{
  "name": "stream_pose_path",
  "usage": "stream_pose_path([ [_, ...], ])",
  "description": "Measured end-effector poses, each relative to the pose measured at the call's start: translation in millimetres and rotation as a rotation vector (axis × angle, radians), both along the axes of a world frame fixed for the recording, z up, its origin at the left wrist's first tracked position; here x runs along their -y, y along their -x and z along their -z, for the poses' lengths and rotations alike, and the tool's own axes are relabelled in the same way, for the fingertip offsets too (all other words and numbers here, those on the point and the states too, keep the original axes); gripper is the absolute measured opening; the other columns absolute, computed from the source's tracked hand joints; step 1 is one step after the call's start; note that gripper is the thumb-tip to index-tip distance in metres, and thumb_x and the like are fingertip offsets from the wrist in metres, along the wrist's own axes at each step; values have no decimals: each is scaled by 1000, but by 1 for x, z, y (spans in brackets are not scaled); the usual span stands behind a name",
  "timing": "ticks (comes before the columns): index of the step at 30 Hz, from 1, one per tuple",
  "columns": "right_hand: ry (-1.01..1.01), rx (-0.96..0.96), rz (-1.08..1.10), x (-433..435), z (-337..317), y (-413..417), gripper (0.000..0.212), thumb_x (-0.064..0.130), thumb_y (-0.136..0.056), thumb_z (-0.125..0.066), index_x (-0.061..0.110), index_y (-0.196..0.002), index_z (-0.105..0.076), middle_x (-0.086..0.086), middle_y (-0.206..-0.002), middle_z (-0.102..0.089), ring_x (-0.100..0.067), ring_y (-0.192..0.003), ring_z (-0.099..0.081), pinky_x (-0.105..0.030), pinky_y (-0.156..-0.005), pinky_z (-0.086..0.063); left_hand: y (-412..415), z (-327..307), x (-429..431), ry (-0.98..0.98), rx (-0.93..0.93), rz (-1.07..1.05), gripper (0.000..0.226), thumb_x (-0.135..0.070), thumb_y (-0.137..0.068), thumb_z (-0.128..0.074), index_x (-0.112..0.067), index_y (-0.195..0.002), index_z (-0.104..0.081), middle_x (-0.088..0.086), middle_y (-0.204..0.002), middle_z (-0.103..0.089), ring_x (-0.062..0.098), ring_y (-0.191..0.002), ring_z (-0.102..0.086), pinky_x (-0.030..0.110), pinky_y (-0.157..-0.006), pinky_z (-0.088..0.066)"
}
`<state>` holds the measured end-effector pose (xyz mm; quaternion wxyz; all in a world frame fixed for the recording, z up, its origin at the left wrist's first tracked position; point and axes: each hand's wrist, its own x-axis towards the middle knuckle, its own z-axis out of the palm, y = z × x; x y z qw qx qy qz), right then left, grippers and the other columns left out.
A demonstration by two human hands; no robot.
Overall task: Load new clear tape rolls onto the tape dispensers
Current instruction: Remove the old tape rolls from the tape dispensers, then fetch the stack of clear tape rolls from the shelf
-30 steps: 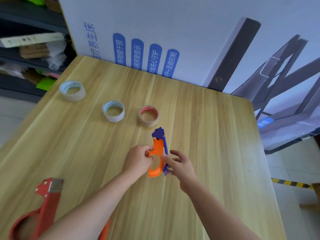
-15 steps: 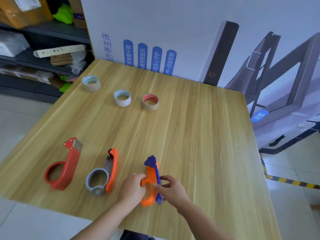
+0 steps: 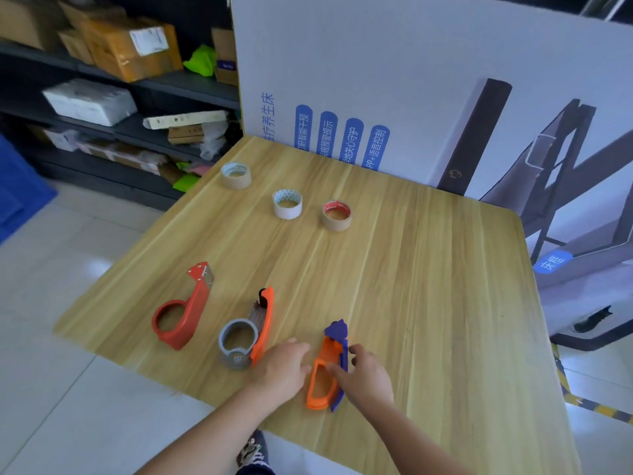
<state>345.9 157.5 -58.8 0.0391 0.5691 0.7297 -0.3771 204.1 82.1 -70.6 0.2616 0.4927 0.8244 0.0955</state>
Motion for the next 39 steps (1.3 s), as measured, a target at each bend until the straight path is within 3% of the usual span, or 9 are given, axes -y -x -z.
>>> stream_pose_path([
  [3,-207,77,-109,-2,-20,30,45,46,-87,-57,21,-124,-51,0,-119,-56,-22,-108,-57,-33,-80,-48,33,-27,12,-37,-115,8,27,-30,-93,-51,-17,-115,-61,2,-119,-58,25,-109,-58,35,-86,-48],
  [6,-353,117,-254,-1,-42,71,48,43,-89,-55,21,-131,-48,-2,-128,-53,-23,-122,-48,-35,-95,-45,79,-51,31,-32,-240,-40,19,-29,-92,-49,-18,-101,-63,0,-106,-59,24,-101,-60,32,-72,-46],
  [10,-383,78,-485,16,-68,144,45,39,-90,-55,17,-129,-51,-5,-129,-53,-25,-124,-46,-34,-100,-42,150,-81,71,-11,-409,-128,22,-27,-89,-49,-18,-103,-63,4,-106,-63,27,-106,-60,35,-83,-49],
  [15,-468,-14,-666,64,-102,245,51,40,-89,-57,17,-134,-47,-5,-131,-53,-25,-124,-45,-34,-100,-40,236,-124,143,38,-625,-212,26,-33,-90,-51,-23,-111,-63,-2,-116,-63,21,-117,-51,35,-97,-35],
  [25,-681,-198,-875,181,-155,430,52,43,-90,-57,16,-132,-44,-4,-135,-47,-25,-126,-42,-37,-104,-38,386,-187,284,9,-783,-448,23,-30,-91,-51,-20,-109,-61,-2,-111,-61,20,-110,-52,32,-93,-37],
  [34,-881,-316,-969,227,-206,547,59,39,-88,-59,15,-138,-39,-4,-137,-45,-26,-128,-40,-38,-105,-34,484,-231,357,-77,-876,-596,24,-34,-92,-48,-21,-109,-58,-5,-112,-59,18,-115,-48,30,-97,-35],
  [39,-994,-356,-969,227,-218,628,60,37,-87,-62,15,-138,-40,-6,-138,-46,-27,-129,-41,-40,-106,-36,556,-243,366,-145,-984,-643,24,-35,-84,-64,-19,-103,-64,-4,-102,-64,20,-107,-54,34,-91,-41],
])
